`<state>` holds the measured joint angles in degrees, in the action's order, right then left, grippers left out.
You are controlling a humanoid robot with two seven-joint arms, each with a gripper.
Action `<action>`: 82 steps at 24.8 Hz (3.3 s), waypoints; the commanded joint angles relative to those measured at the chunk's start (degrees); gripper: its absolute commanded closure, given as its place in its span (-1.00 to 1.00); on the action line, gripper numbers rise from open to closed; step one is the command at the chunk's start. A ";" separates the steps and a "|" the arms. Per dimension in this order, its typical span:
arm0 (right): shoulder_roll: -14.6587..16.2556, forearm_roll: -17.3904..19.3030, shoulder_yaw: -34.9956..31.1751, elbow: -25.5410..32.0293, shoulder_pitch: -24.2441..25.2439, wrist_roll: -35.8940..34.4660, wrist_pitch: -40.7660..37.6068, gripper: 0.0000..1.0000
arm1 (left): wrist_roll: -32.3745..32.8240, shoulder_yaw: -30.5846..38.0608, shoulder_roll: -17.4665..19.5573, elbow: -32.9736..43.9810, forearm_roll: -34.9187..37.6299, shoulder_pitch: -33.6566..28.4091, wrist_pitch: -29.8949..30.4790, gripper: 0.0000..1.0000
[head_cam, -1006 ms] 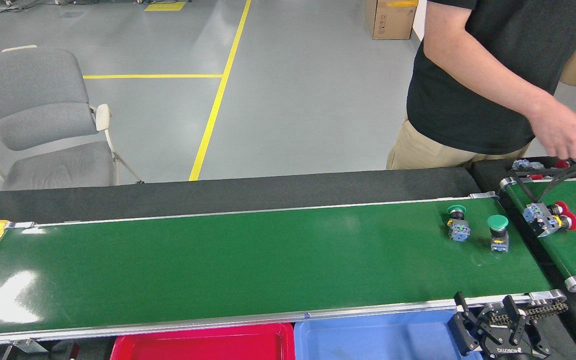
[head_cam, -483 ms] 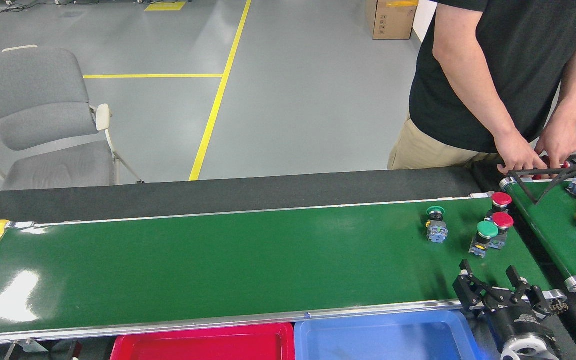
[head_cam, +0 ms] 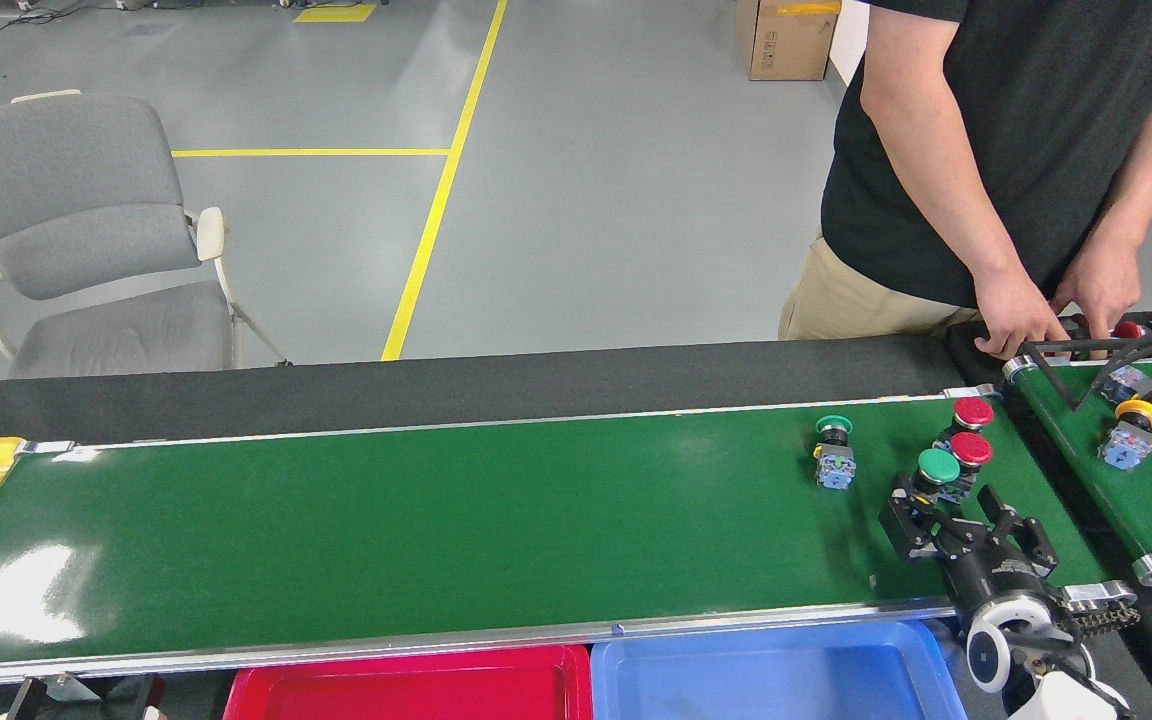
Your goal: Pick switch part from conveyor to tray
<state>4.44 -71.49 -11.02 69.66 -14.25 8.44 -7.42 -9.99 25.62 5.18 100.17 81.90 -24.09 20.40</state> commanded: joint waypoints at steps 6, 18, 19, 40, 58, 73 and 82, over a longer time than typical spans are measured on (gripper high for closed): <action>1.01 -0.15 5.57 -7.61 -5.17 -0.62 -0.06 -0.01 | -0.12 0.13 0.80 -0.68 0.19 1.51 0.08 -1.00; 2.33 0.38 8.47 -8.22 -4.73 -2.02 -0.67 0.97 | -0.12 0.13 0.71 -1.12 0.19 1.51 0.08 -1.00; 2.06 0.38 8.47 -8.05 -4.82 -1.94 -0.58 0.97 | -0.12 0.13 0.71 -1.12 0.19 1.51 0.08 -1.00; -8.22 -0.32 34.75 16.03 2.39 4.83 -0.23 0.97 | -0.12 0.93 0.45 -1.12 0.10 0.72 -0.10 -1.00; -10.86 -0.59 44.41 21.48 5.64 1.05 -0.23 -1.00 | 0.32 0.22 0.89 -0.42 -0.16 -1.83 0.25 -1.00; -6.02 -7.79 12.25 19.20 14.34 -6.86 11.46 -0.98 | 8.14 -22.01 -0.52 1.25 7.66 11.79 14.75 -1.00; -4.70 -7.88 17.61 5.05 2.12 -5.28 11.99 -0.99 | 10.78 -22.28 -1.13 -5.78 8.01 17.24 15.37 -1.00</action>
<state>-0.42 -79.30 6.09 75.31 -10.48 3.07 4.36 -0.17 3.33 4.17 94.31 89.85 -7.64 35.52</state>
